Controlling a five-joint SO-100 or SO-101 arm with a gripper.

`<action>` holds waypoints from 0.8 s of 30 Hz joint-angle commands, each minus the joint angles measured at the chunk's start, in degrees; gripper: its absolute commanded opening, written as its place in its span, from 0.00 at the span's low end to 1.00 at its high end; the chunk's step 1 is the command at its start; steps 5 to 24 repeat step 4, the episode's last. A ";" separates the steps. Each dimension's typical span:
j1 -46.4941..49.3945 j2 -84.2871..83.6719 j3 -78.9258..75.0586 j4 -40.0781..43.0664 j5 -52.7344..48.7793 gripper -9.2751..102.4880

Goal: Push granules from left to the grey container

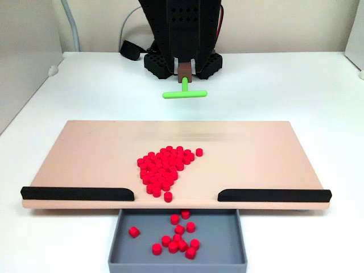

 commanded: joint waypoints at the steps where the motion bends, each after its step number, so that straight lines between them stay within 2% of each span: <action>1: 0.44 1.93 -0.44 0.18 -1.14 0.08; 24: 1.05 1.85 -0.44 -0.26 -2.99 0.08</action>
